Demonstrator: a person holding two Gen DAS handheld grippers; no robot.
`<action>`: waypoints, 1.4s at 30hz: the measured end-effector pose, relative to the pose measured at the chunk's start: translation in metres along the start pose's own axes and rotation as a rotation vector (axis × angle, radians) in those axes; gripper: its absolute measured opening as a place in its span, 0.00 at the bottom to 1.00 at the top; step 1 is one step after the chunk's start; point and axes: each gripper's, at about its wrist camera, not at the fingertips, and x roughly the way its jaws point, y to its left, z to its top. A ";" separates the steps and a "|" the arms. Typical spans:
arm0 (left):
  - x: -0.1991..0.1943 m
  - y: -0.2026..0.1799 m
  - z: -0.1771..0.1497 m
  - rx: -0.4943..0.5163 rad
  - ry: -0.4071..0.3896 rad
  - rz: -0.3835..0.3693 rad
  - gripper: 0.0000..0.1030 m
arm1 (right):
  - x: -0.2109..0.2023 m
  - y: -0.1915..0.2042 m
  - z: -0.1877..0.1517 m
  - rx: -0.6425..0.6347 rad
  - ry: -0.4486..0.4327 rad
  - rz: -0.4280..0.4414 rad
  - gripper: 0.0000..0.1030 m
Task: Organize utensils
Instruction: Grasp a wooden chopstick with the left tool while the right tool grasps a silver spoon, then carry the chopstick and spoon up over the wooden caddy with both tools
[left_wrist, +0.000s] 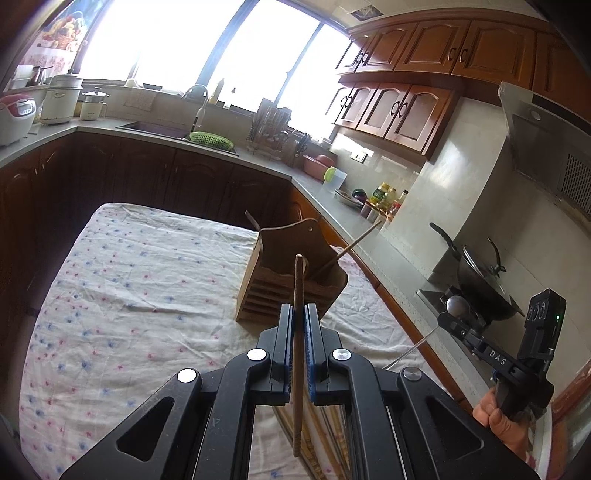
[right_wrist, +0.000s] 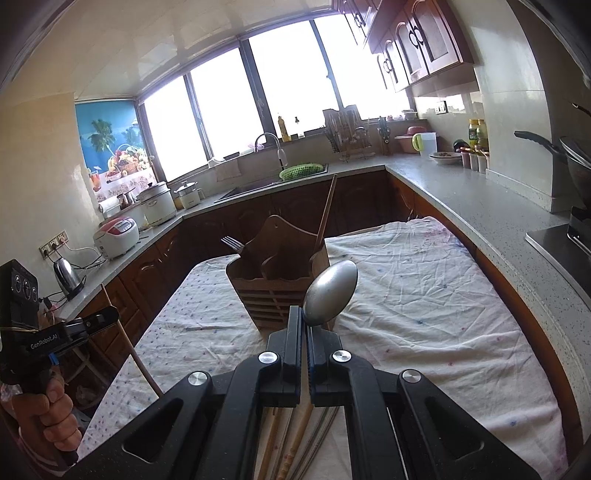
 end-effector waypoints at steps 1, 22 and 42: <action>0.001 -0.001 0.005 0.003 -0.010 -0.001 0.03 | 0.001 0.000 0.003 -0.002 -0.006 0.001 0.02; 0.101 0.005 0.102 -0.018 -0.286 0.086 0.04 | 0.073 0.023 0.095 -0.149 -0.177 -0.102 0.02; 0.242 0.040 0.049 -0.027 -0.183 0.118 0.04 | 0.166 0.001 0.048 -0.127 0.011 -0.088 0.02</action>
